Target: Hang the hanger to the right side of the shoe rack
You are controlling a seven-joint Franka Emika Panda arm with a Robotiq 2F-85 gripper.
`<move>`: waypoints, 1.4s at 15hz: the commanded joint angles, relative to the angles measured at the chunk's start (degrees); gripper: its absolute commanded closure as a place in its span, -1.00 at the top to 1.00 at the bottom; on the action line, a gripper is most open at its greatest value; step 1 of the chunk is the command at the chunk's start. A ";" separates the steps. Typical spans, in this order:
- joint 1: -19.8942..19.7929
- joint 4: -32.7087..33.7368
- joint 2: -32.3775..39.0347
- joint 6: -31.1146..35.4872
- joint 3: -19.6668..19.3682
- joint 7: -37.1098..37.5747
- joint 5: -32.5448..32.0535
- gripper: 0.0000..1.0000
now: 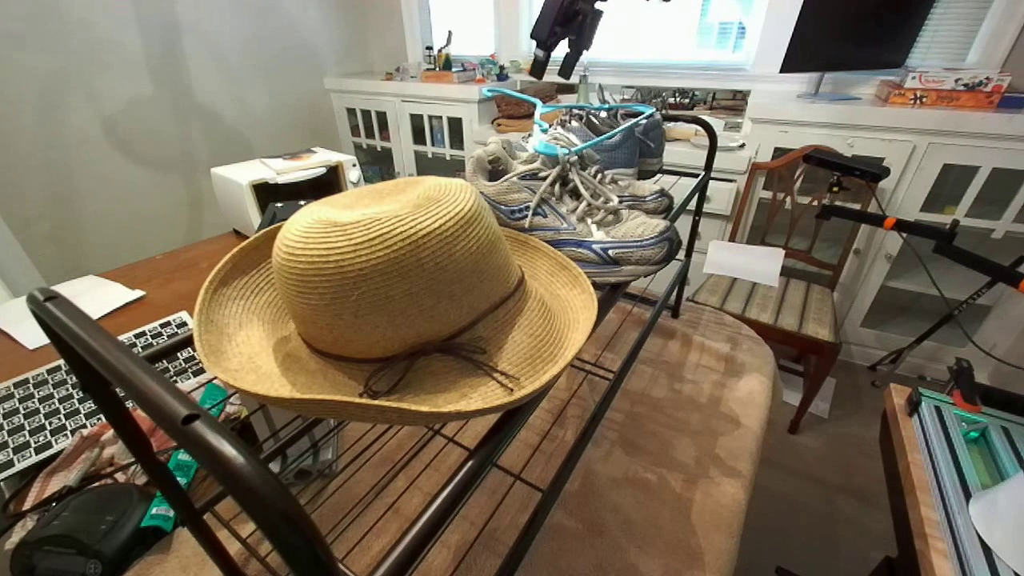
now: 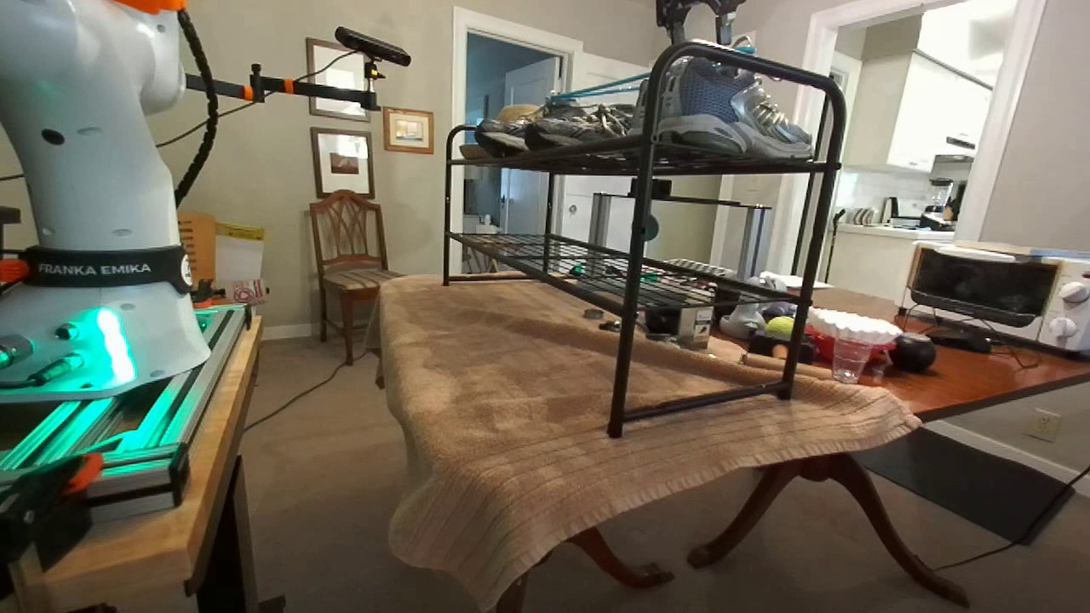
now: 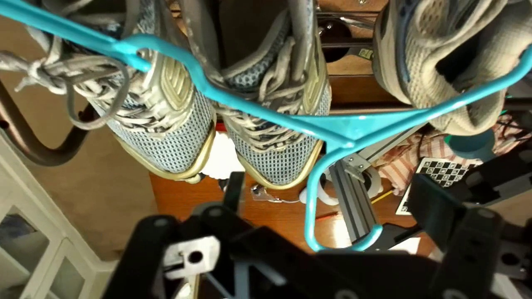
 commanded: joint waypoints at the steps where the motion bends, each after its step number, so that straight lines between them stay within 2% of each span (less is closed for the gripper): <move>1: -1.07 -1.17 -0.16 -2.50 1.04 -9.73 2.73 1.00; 4: -1.09 -1.47 0.20 -4.19 1.08 -14.18 2.52 1.00; 6: -0.99 -2.12 0.37 -2.70 1.12 -15.92 2.33 1.00; 17: -0.55 -3.78 1.06 0.49 2.08 -16.02 2.20 1.00; 18: -0.56 -3.75 1.13 0.41 2.14 -16.06 2.23 0.91; 19: -0.56 -3.71 1.19 0.37 2.20 -16.08 2.29 0.48; 21: -0.54 -3.78 1.15 0.43 2.33 -16.14 2.36 0.39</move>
